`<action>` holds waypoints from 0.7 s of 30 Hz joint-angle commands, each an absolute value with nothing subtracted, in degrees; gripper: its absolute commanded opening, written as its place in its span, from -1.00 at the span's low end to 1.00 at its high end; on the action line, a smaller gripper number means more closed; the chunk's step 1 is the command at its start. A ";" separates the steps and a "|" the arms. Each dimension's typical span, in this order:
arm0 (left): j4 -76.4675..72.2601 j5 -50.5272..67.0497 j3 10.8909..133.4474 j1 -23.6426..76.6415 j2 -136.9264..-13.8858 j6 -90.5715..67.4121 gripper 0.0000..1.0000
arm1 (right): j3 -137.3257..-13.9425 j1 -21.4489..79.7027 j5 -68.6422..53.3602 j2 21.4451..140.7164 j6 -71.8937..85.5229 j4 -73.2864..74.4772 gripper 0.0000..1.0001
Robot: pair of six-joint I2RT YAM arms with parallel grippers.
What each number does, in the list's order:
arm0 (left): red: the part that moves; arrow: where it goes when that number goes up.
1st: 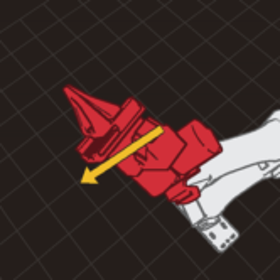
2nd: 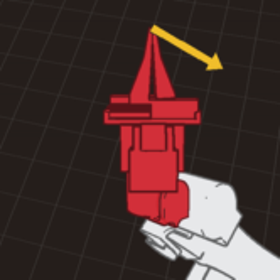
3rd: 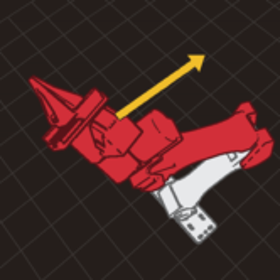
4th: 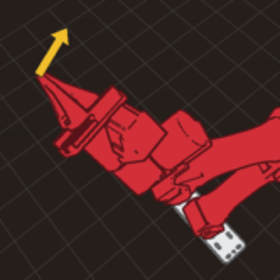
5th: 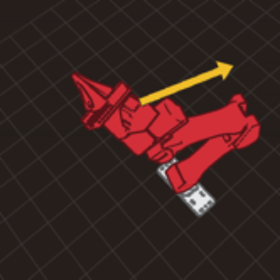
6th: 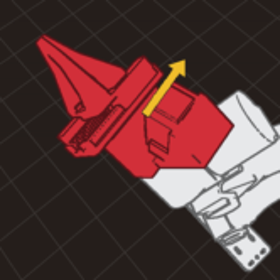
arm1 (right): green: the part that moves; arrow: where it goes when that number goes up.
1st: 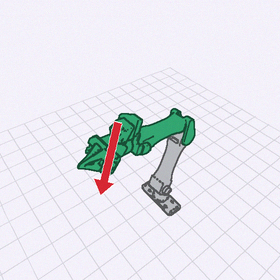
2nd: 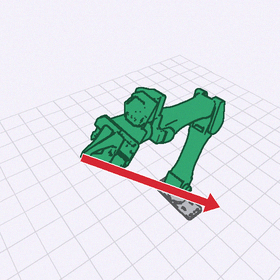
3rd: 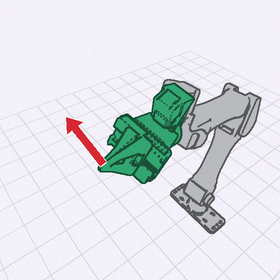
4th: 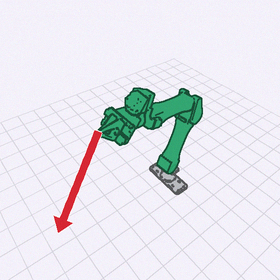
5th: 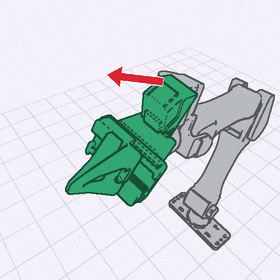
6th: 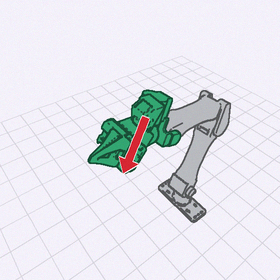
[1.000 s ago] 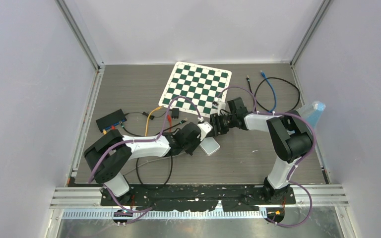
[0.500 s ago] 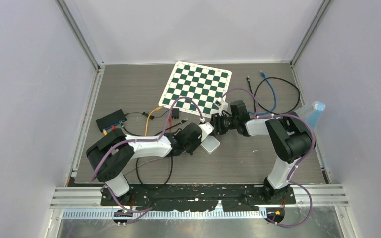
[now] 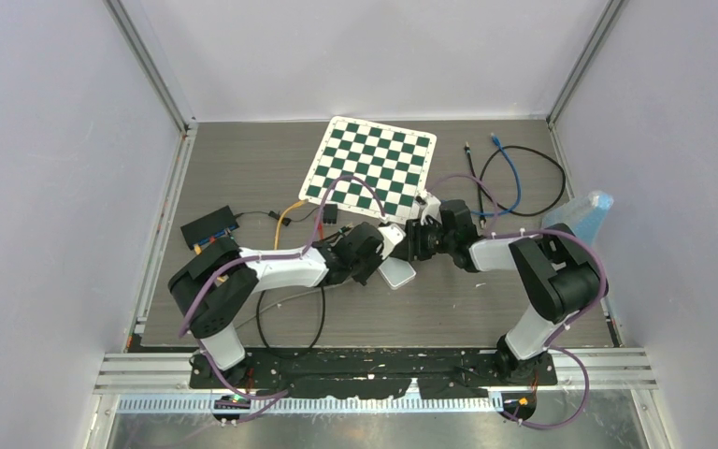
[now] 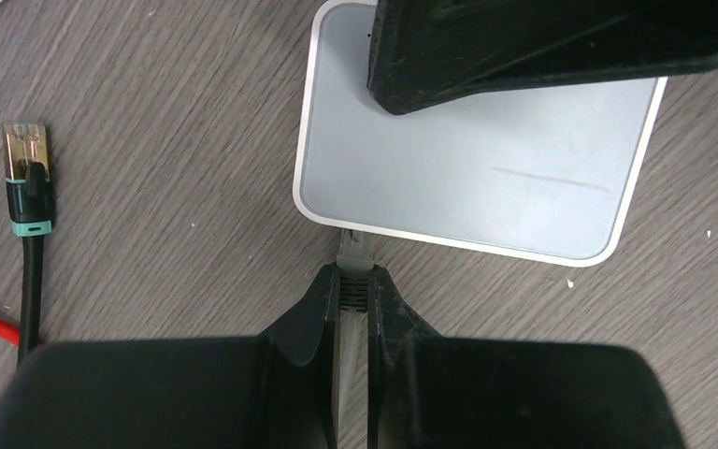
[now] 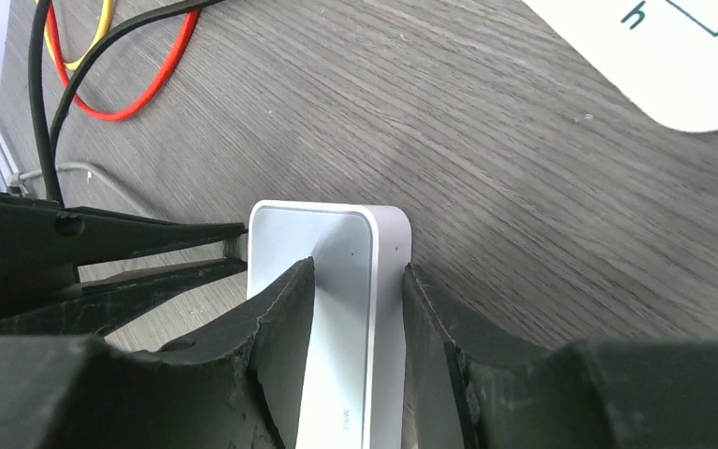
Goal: Insert the plug into the switch port
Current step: Insert the connector into the switch port.
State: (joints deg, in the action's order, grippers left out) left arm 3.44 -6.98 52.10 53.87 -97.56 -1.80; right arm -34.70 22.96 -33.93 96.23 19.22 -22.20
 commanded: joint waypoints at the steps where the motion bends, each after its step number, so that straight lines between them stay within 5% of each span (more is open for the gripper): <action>1: -21.96 -3.47 57.27 54.19 -98.27 -3.95 -1.00 | -28.46 29.86 -43.77 100.86 27.57 -11.24 -0.09; 15: -17.12 -0.66 59.60 53.07 -101.70 0.59 -1.00 | -25.78 30.03 -45.24 103.87 32.57 -20.58 -0.05; 18: -10.01 -0.26 58.58 52.99 -98.19 0.57 -0.83 | -26.96 25.23 -38.18 100.13 31.19 -15.70 0.06; 21: -9.82 3.71 52.63 53.00 -93.29 0.44 -0.33 | -32.17 21.48 -34.57 95.44 30.14 -9.58 0.20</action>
